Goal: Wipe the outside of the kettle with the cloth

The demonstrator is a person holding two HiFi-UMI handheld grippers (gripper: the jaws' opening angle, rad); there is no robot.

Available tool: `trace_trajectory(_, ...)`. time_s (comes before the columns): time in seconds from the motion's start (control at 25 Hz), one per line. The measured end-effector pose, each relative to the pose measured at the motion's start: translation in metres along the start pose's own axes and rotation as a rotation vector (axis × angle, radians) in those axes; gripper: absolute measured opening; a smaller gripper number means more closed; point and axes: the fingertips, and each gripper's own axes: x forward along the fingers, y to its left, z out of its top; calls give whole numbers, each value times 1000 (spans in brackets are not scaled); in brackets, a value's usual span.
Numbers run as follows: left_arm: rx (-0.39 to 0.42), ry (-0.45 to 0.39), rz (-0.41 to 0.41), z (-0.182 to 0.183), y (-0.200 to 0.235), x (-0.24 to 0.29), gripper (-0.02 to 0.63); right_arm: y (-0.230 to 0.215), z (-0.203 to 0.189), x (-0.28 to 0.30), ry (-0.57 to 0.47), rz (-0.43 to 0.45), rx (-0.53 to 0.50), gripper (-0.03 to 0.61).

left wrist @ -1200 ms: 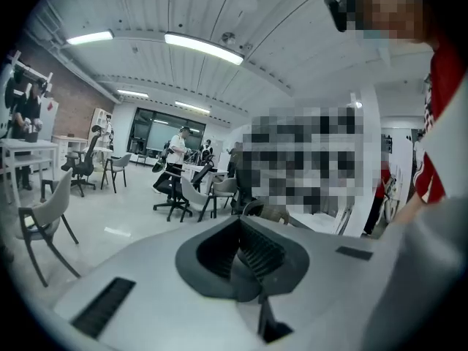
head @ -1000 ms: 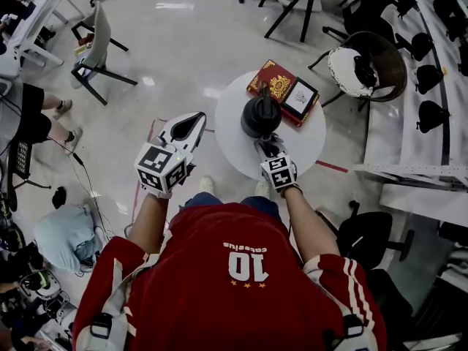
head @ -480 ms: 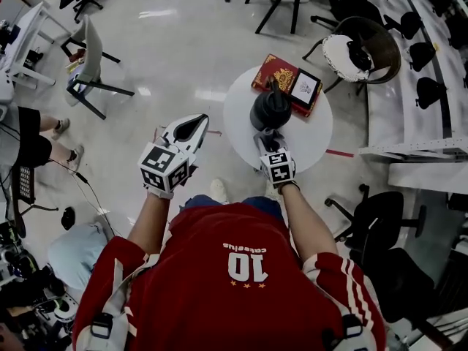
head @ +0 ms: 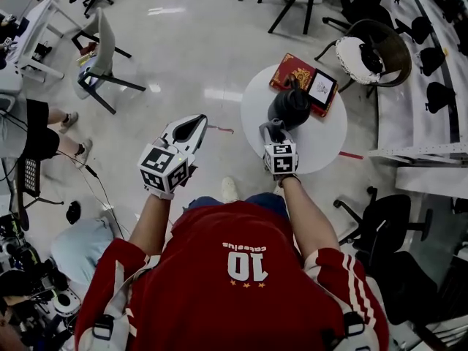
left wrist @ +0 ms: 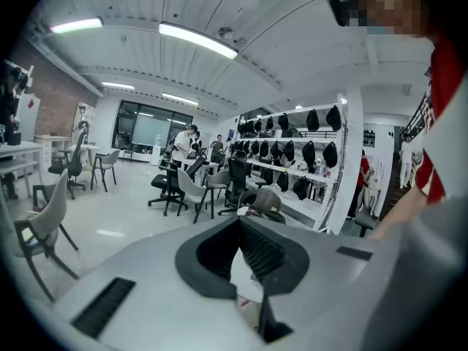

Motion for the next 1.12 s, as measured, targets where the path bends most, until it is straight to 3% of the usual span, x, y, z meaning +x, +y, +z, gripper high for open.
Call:
trace_trajectory(0.24, -2, 7, 60, -8, 19, -33, 8, 1, 22, 17, -24, -52, 72, 48)
trace_trajectory(0.6, -40, -34, 136, -2, 48, -70, 8, 30, 83, 21, -113, -9, 3, 48)
trace_trajectory(0.92, -40, -72, 93, 16, 35, -44, 8, 56, 147, -30, -253, 108, -107, 49)
trace_trajectory(1.12, -27, -95, 42, 32, 9, -10, 8, 53, 172, -81, -314, 190, -109, 48)
